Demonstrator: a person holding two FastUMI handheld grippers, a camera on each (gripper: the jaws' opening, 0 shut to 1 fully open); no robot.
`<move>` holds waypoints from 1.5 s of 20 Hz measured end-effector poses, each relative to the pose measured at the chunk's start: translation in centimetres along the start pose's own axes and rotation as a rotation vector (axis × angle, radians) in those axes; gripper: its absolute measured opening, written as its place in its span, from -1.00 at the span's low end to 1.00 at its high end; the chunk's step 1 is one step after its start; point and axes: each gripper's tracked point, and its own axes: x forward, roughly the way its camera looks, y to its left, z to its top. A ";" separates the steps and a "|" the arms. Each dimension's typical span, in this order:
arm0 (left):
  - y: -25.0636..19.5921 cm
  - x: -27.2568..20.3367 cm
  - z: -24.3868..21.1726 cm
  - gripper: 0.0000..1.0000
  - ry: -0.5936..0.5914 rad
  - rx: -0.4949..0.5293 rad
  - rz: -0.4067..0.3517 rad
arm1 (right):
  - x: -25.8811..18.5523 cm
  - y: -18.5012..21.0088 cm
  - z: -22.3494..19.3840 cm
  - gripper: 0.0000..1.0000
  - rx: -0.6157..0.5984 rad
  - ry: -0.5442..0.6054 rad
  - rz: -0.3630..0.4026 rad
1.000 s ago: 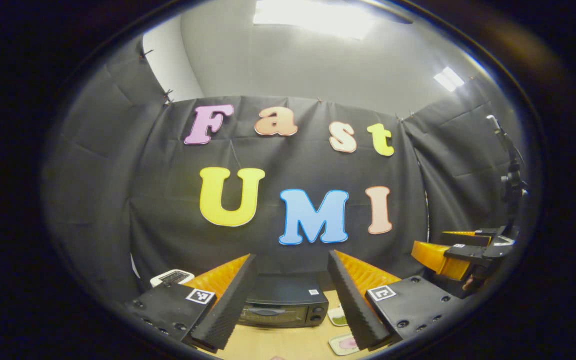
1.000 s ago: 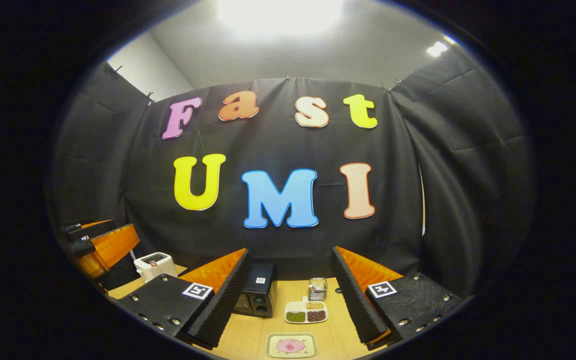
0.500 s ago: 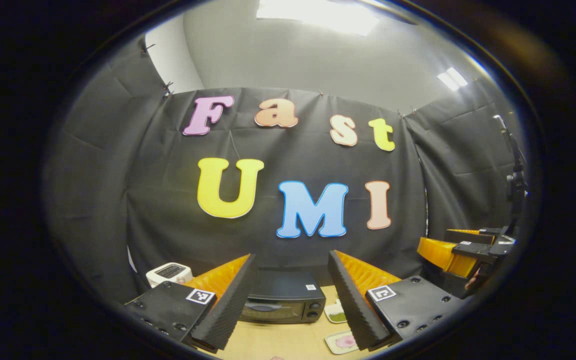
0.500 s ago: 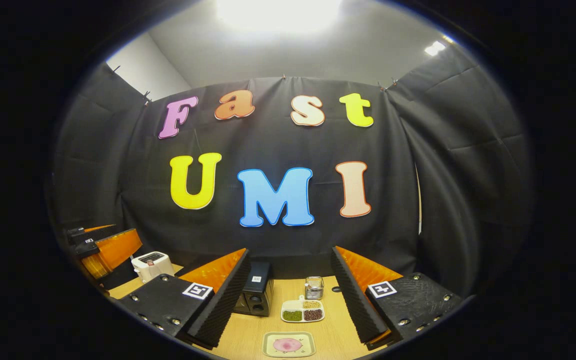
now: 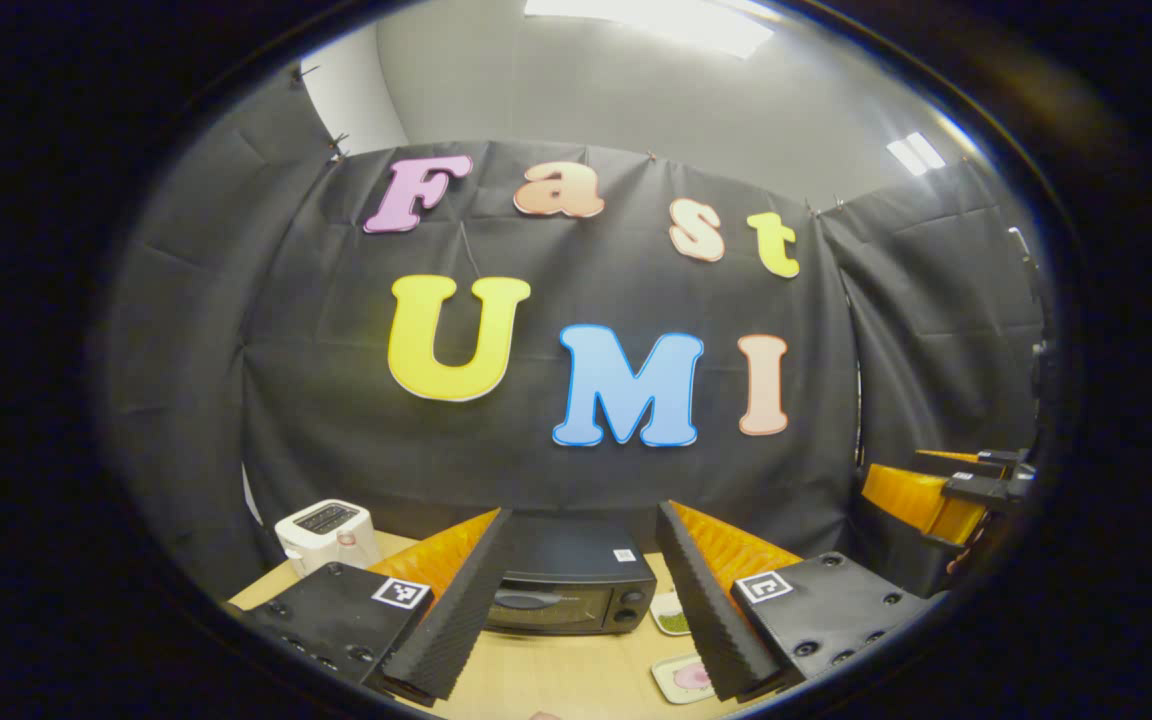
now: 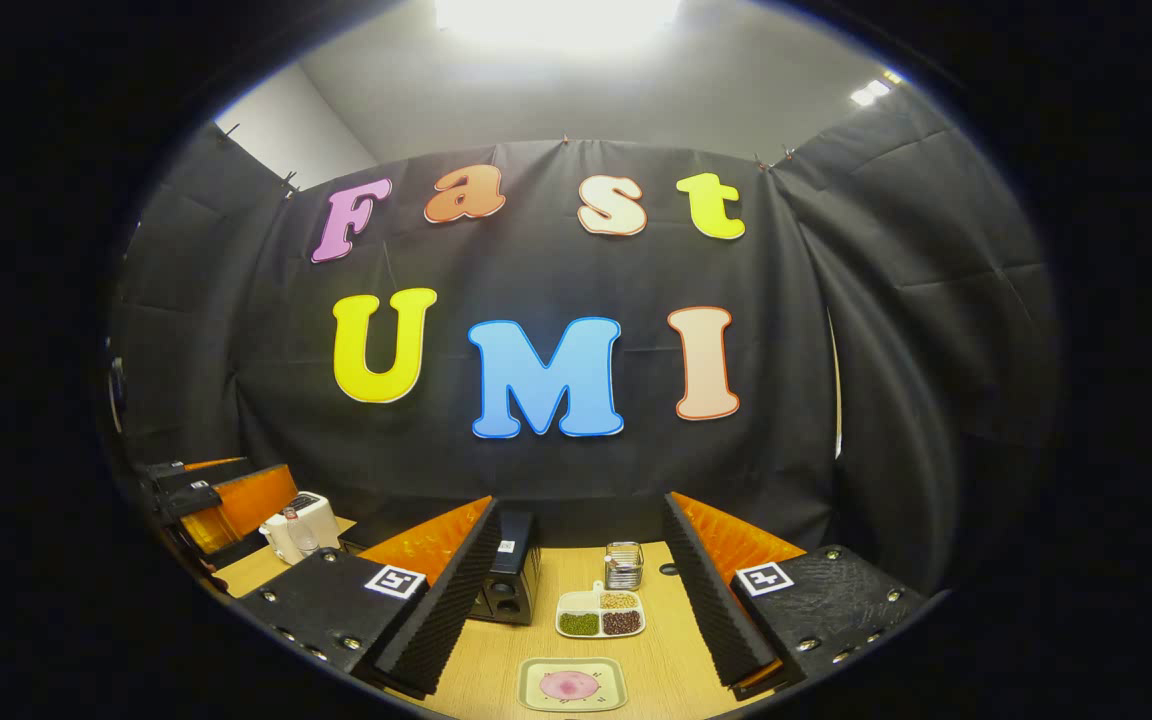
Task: Open the electric oven with the left hand, put the food in, and close the electric oven.
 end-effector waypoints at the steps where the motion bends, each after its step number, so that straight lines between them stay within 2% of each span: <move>1: 0.2 1.0 -1.0 0.99 0.026 0.000 -0.006 | 0.1 -0.1 -0.1 0.94 0.000 0.003 -0.004; 7: 3.2 7.2 -8.1 0.99 0.186 -0.057 0.018 | 0.8 -0.9 -1.0 0.94 -0.037 0.014 -0.031; 8: 3.7 8.2 -9.4 0.83 0.216 -0.062 0.024 | 1.0 -0.9 -1.2 0.94 -0.040 0.018 -0.032; 9: 4.1 9.2 -10.6 0.91 0.240 -0.060 0.029 | 1.2 -1.1 -1.4 0.94 -0.041 0.026 -0.036; 11: 4.9 11.1 -12.9 0.91 0.283 -0.048 0.036 | 1.5 -1.6 -1.8 0.94 -0.042 0.041 -0.049; 12: 5.5 12.1 -14.3 1.00 0.309 -0.043 0.041 | 1.7 -2.0 -2.1 0.94 -0.042 0.047 -0.056; 14: 6.3 14.1 -17.0 1.00 0.359 -0.042 0.047 | 2.1 -2.6 -2.6 0.94 -0.039 0.058 -0.072; 15: 6.8 15.0 -18.2 0.92 0.387 -0.043 0.054 | 2.2 -2.8 -2.8 0.94 -0.038 0.065 -0.080; 16: 7.2 15.8 -19.2 1.00 0.406 -0.041 0.061 | 2.4 -3.1 -3.0 0.94 -0.038 0.073 -0.088; 17: 7.6 16.7 -20.2 0.92 0.418 -0.031 0.065 | 2.6 -3.3 -3.1 0.94 -0.037 0.079 -0.095; 18: 7.8 17.4 -20.9 1.00 0.427 -0.020 0.069 | 2.8 -3.6 -3.4 0.94 -0.038 0.085 -0.104; 19: 7.8 18.1 -21.5 0.92 0.435 -0.012 0.069 | 3.0 -3.7 -3.5 0.94 -0.039 0.091 -0.109; 21: 7.8 19.2 -22.6 1.00 0.449 -0.007 0.066 | 3.5 -3.6 -3.6 0.94 -0.041 0.097 -0.111; 22: 7.8 19.5 -23.1 0.92 0.459 -0.009 0.067 | 3.6 -3.6 -3.6 0.94 -0.045 0.097 -0.112; 23: 8.0 19.9 -23.6 1.00 0.472 -0.011 0.071 | 3.7 -3.6 -3.5 0.94 -0.049 0.096 -0.113; 27: 8.5 20.5 -24.6 1.00 0.481 0.048 0.084 | 3.9 -3.5 -3.5 0.94 -0.051 0.095 -0.116; 30: 8.4 20.2 -24.8 0.84 0.477 0.084 0.081 | 3.9 -3.3 -3.8 0.95 -0.048 0.100 -0.114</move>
